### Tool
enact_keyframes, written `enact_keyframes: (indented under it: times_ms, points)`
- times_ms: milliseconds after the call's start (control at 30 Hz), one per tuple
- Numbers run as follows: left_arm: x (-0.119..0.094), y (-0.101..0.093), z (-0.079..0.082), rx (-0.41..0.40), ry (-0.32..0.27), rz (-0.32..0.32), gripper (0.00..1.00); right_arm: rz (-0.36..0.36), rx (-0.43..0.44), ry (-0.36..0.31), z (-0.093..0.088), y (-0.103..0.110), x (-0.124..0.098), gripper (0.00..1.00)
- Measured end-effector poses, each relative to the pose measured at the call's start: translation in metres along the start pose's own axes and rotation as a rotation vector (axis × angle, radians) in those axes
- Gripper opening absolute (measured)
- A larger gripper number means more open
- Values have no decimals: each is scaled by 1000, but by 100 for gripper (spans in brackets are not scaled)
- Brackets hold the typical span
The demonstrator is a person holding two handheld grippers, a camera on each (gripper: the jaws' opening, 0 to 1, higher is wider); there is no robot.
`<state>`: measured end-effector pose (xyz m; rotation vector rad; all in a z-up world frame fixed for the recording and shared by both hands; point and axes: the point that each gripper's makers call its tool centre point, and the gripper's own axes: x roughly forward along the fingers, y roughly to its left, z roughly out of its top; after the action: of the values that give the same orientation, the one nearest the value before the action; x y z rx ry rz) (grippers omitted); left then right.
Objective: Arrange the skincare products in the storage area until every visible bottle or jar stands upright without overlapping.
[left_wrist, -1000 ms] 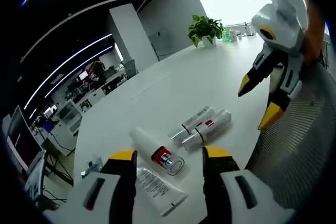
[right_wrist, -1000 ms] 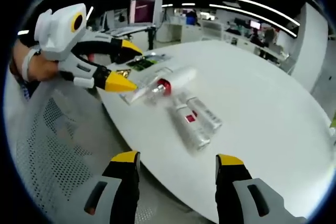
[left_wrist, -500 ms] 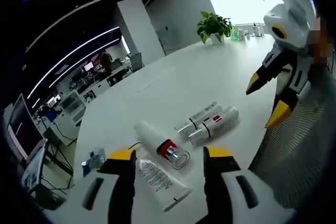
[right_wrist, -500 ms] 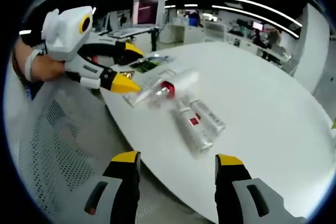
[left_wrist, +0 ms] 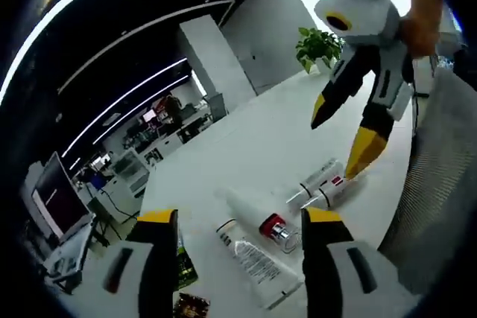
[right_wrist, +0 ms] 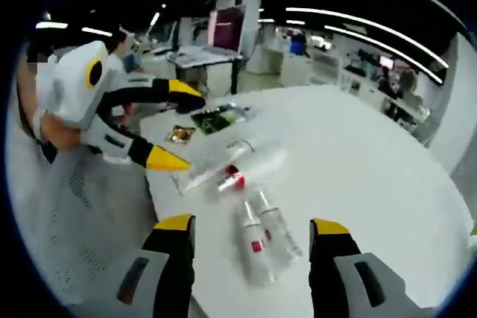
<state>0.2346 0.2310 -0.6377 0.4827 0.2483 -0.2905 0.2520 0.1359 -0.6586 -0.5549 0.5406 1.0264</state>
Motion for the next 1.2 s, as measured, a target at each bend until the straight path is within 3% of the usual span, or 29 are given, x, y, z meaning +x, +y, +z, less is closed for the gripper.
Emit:
enact_keyframes:
  times_ms: [33, 100, 133, 167, 233, 267, 300, 400, 467, 567, 633, 700, 800, 900, 1000, 1200]
  points:
    - [0, 6, -3, -30, 12, 23, 75, 15, -72, 10, 7, 0, 7, 64]
    - [0, 16, -9, -110, 30, 53, 75, 45, -307, 99, 15, -2, 23, 60]
    - [0, 19, -12, -126, 48, 62, 75, 67, -488, 122, 23, -2, 34, 58]
    - [1, 16, -11, -109, 48, 50, 77, 91, -572, 121, 29, 0, 41, 57]
    - [3, 3, -10, -32, 54, 6, 83, 185, -685, 77, 46, 11, 57, 55]
    - [3, 1, -10, -7, 52, 5, 85, 195, -722, 89, 50, 10, 63, 55]
    - [3, 2, -11, -14, 54, 12, 86, 212, -790, 115, 55, 8, 72, 55]
    - [2, 14, -15, -101, 70, 54, 86, 269, -881, 136, 70, 10, 94, 56]
    - [2, 16, -16, -103, 72, 56, 85, 306, -941, 163, 77, 12, 105, 54]
    - [1, 14, -18, -75, 83, 58, 84, 412, -1142, 197, 88, 18, 125, 50]
    - [1, 14, -18, -75, 84, 57, 84, 480, -1196, 179, 94, 26, 135, 45]
    - [1, 15, -20, -75, 91, 65, 84, 558, -1240, 256, 83, 30, 142, 47]
    - [0, 22, -25, -113, 108, 89, 84, 673, -1340, 313, 63, 37, 147, 48]
    - [0, 25, -32, -109, 142, 105, 83, 707, -1419, 356, 47, 37, 156, 47]
    - [0, 25, -34, -88, 152, 109, 83, 756, -1435, 391, 30, 41, 158, 47]
    - [-2, 29, -38, -108, 163, 122, 81, 823, -1531, 398, 13, 46, 165, 46]
